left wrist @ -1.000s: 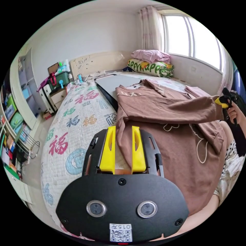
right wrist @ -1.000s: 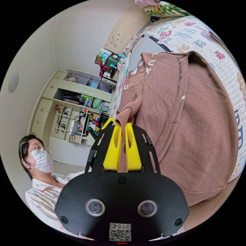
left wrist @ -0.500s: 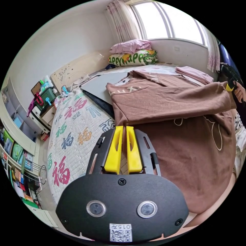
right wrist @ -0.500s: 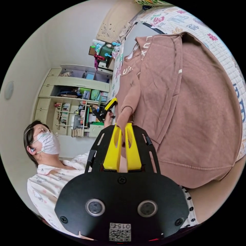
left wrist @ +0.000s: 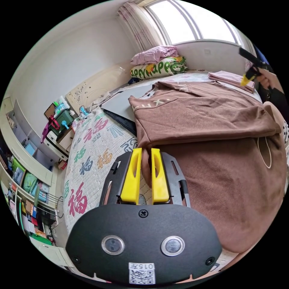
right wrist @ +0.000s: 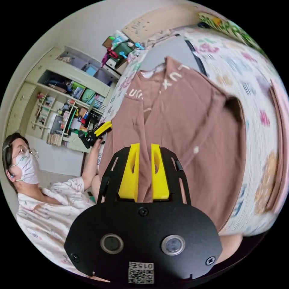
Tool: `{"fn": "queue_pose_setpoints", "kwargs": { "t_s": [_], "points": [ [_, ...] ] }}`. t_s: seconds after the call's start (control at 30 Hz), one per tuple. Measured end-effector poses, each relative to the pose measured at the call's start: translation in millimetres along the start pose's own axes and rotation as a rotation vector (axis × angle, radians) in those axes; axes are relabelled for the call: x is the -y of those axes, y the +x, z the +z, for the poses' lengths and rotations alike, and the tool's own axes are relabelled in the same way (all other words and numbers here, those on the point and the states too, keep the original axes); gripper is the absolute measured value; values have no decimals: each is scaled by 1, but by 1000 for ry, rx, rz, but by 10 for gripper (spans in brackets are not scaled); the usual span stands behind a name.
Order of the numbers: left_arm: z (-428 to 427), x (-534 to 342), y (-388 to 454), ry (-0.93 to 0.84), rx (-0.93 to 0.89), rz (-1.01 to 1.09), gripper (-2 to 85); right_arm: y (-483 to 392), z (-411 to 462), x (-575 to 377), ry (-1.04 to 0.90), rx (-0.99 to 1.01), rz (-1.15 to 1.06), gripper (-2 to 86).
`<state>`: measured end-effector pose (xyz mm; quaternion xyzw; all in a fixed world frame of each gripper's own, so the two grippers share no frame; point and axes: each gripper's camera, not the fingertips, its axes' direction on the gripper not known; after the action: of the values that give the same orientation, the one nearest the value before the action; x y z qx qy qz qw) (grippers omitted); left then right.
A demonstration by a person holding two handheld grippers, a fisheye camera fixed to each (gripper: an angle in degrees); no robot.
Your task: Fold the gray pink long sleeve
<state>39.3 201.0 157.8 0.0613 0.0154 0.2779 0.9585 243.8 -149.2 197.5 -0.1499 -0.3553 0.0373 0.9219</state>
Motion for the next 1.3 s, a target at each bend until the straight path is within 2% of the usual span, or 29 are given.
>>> {"fn": "queue_pose_setpoints", "kwargs": {
  "t_s": [0.17, 0.23, 0.27, 0.4, 0.67, 0.9, 1.1, 1.17, 1.3],
  "points": [
    [-4, 1, -10, 43, -34, -15, 60, -4, 82, 109, 6, 170, -127, 91],
    [2, 5, -5, 18, -29, 14, 59, -4, 116, 147, 6, 128, -150, 102],
    [4, 7, -4, 13, -20, 23, 56, 0, 138, 171, 3, 89, -131, 106],
    [6, 4, -13, 21, -55, -11, 47, 19, 191, 229, 50, 170, 5, 110],
    [-2, -6, 3, 42, -46, 85, 63, 17, 255, 265, -28, -1, -10, 115],
    [8, -9, 19, 0, 53, 141, 73, 27, 288, 264, -72, 40, -28, 62],
    [3, -32, -14, 41, 18, -19, 24, 15, 291, 269, -15, -31, -83, 13],
    [1, -47, -25, 47, 63, -80, 19, 12, 294, 273, -9, -32, -85, 10],
    [6, -67, -38, 54, 49, -135, 14, 12, 314, 283, -74, -90, -79, 15]
  ]
}}
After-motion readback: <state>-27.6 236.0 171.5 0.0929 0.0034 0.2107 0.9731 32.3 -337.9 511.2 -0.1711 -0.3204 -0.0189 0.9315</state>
